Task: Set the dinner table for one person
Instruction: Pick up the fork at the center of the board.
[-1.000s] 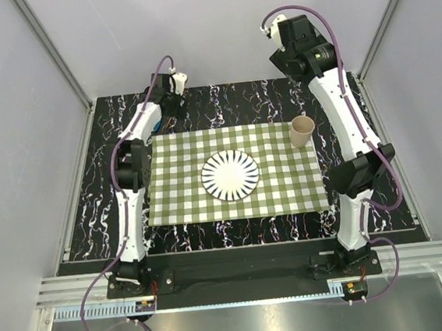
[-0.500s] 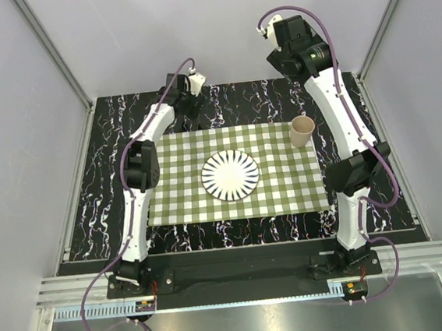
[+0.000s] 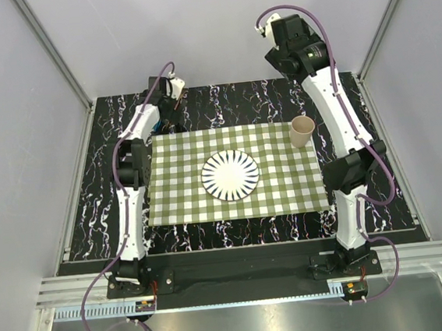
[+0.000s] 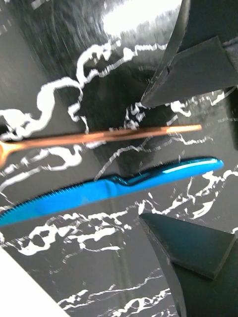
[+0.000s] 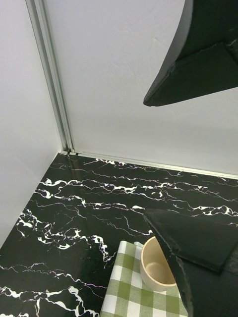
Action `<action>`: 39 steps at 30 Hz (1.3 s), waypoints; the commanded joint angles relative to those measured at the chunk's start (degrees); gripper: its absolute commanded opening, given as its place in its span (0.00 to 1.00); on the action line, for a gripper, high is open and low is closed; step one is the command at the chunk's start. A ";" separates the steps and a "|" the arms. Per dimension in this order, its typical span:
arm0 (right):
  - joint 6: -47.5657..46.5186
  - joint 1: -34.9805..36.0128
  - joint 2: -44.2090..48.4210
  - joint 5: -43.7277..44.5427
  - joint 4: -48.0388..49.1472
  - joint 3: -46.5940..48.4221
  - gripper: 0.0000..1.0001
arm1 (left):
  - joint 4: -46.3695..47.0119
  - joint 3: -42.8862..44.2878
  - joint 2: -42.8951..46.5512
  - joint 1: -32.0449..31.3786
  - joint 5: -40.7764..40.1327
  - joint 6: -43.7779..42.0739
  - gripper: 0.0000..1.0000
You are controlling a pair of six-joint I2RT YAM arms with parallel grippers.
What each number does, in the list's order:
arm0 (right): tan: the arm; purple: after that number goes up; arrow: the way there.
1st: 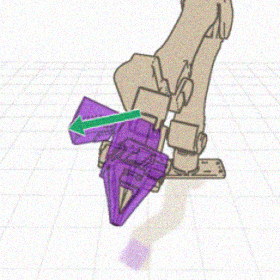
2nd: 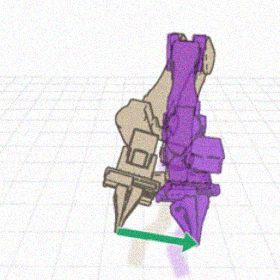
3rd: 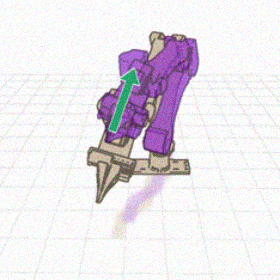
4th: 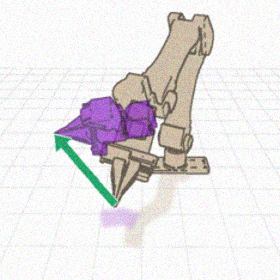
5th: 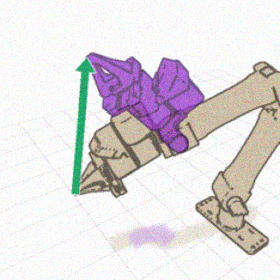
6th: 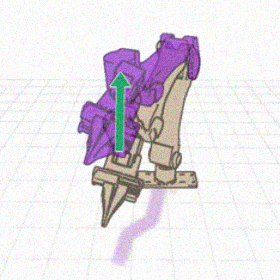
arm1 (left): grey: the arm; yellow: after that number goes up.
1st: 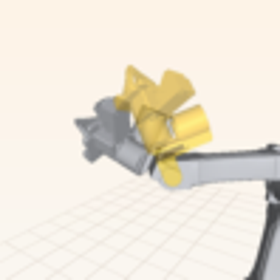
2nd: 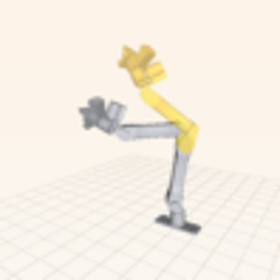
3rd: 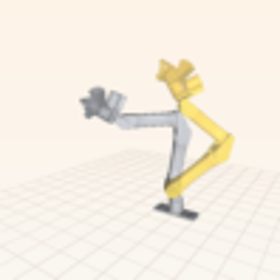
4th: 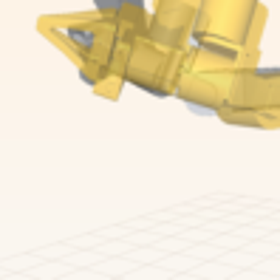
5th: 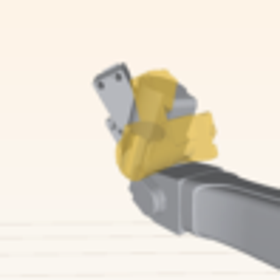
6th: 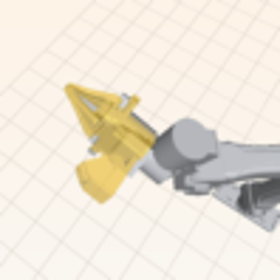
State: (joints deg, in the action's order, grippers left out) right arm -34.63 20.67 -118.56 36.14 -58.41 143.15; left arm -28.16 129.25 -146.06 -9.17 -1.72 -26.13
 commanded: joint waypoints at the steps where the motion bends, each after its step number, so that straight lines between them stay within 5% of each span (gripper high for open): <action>1: -0.35 0.95 -0.27 1.39 0.76 2.75 0.91 | 0.13 1.88 0.51 -0.32 0.93 0.20 0.97; 9: -0.17 1.04 -1.23 1.39 0.67 3.80 0.91 | 0.30 3.38 0.08 1.43 1.36 3.72 0.99; 16: -0.26 1.39 -2.29 1.13 0.76 4.77 0.91 | -0.40 0.74 2.09 1.96 10.40 3.72 0.99; 21: -0.35 1.31 -2.29 1.30 0.93 4.94 0.91 | -3.20 1.17 1.66 1.96 13.49 3.54 0.82; 33: -0.52 1.48 -2.55 1.30 1.28 5.82 0.91 | -10.68 3.47 -0.36 2.40 16.22 2.49 0.94; 39: -0.44 1.48 -2.90 1.48 1.37 6.35 0.91 | -11.56 4.25 -1.25 2.40 16.39 3.28 0.74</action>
State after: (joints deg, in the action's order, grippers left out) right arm -34.68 21.37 -121.05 36.49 -58.35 146.91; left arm -38.09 130.63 -146.34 -7.11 13.28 -22.76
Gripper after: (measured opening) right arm 0.907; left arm 0.776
